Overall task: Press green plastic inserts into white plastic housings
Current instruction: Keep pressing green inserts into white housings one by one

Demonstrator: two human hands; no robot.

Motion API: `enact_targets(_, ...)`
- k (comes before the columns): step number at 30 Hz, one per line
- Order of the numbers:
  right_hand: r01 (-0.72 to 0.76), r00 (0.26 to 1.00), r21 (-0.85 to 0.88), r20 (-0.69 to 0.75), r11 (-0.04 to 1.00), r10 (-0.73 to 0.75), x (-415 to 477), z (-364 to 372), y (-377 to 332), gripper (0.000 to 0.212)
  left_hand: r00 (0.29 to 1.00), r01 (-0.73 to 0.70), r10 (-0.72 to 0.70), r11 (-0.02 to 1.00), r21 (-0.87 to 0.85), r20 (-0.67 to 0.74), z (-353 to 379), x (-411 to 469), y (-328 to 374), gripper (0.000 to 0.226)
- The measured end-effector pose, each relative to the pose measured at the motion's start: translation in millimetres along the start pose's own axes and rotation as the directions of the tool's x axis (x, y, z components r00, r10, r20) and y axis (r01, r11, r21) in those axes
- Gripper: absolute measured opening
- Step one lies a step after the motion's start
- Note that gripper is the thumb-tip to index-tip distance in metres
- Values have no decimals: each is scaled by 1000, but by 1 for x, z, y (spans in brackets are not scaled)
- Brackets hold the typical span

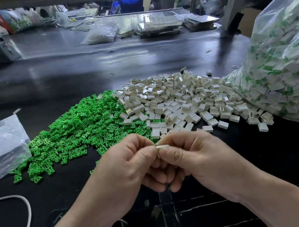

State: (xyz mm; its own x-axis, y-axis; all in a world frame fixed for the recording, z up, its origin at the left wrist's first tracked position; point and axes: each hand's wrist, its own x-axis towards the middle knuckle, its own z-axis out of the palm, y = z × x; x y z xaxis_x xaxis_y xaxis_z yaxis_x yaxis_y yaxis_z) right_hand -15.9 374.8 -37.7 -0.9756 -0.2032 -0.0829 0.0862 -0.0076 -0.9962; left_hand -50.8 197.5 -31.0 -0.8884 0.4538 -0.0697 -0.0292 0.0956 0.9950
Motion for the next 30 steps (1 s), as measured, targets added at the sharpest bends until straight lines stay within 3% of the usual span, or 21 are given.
enact_targets(5, 52, 999, 40, 0, 998, -52, -3, 1, -2, 20, 999, -48, 48, 996, -69, 3, 3, 0, 2, 18)
enact_targets(8, 60, 998, 45, -26, 997, -58, -3, 5, -1, 24, 996, -82, 81, 997, -15, -33, 3, -1, 0, 21)
enact_targets(12, 30, 999, 30, -12, 999, -29, -5, 9, -5, 24, 980, -166, 171, 984, 63, -98, -7, 0, -3, 44)
enact_targets(15, -47, 996, 80, 77, 996, 41, -9, 27, -4, 24, 997, -83, 83, 973, -216, -10, 6, -3, -5, 74)
enact_targets(18, -62, 993, -17, 102, 998, 63, -14, 41, -1, 27, 998, 42, -21, 935, -351, 64, 24, -6, -6, 80)
enact_targets(22, -30, 999, -164, 27, 986, 35, -15, 41, -3, 25, 998, -5, -15, 945, -326, -59, 31, -6, -10, 76)
enact_targets(30, 41, 999, -235, -12, 971, -45, -19, 43, -8, 19, 975, -90, 10, 932, -351, -224, 40, -10, 1, 74)
